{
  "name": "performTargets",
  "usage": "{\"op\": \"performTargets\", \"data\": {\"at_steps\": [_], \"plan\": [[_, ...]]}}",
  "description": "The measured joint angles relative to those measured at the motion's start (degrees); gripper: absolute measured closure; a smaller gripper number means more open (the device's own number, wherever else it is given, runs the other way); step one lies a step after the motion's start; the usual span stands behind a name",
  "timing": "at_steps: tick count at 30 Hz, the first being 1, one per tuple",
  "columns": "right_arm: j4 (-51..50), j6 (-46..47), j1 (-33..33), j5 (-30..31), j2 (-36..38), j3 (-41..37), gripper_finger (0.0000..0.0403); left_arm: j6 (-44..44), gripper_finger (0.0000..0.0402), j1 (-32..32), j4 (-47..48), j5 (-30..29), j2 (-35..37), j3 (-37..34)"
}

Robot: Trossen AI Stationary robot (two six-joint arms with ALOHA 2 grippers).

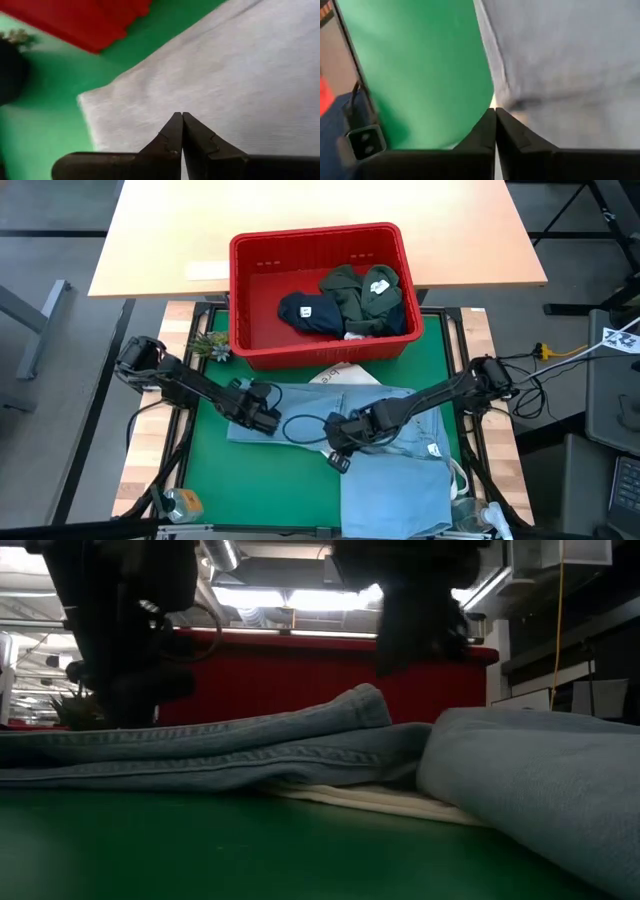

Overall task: Fold laundry
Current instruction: Fold the light blue pants

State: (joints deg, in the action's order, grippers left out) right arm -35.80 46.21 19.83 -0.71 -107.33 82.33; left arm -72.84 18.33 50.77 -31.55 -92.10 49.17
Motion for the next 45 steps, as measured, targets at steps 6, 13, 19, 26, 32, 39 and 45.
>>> {"op": "performTargets", "data": {"at_steps": [6,13,19,26,32,39,45], "plan": [[4.1,-10.0,-0.7,12.7,-0.5,1.5,0.0394,0.1,0.0401,0.2,-0.5,-0.3,-0.1,0.3],[6.3,-10.8,-3.0,12.3,-4.7,-0.5,0.0397,-0.1,0.0402,0.2,-2.5,-0.5,-0.1,0.4],[6.1,-10.7,-2.4,1.4,-9.5,-0.5,0.04,-0.2,0.0402,-0.1,-3.3,-0.8,-0.4,0.1],[4.9,-10.8,0.1,-2.3,-11.4,-0.5,0.0398,-0.6,0.0402,-0.7,-4.8,-0.8,-0.6,-3.1],[4.3,-10.6,0.4,-3.0,-11.4,-0.4,0.0398,-4.5,0.0402,-1.6,-5.1,0.0,-0.6,-6.5],[2.6,-7.6,0.3,-4.5,-11.4,-0.4,0.0398,-8.0,0.0402,-1.3,-0.3,2.3,-0.5,-8.2],[1.8,-7.5,0.3,-4.6,-10.9,-0.4,0.0398,-8.2,0.0402,-1.3,1.3,2.8,-0.5,-8.2]]}}
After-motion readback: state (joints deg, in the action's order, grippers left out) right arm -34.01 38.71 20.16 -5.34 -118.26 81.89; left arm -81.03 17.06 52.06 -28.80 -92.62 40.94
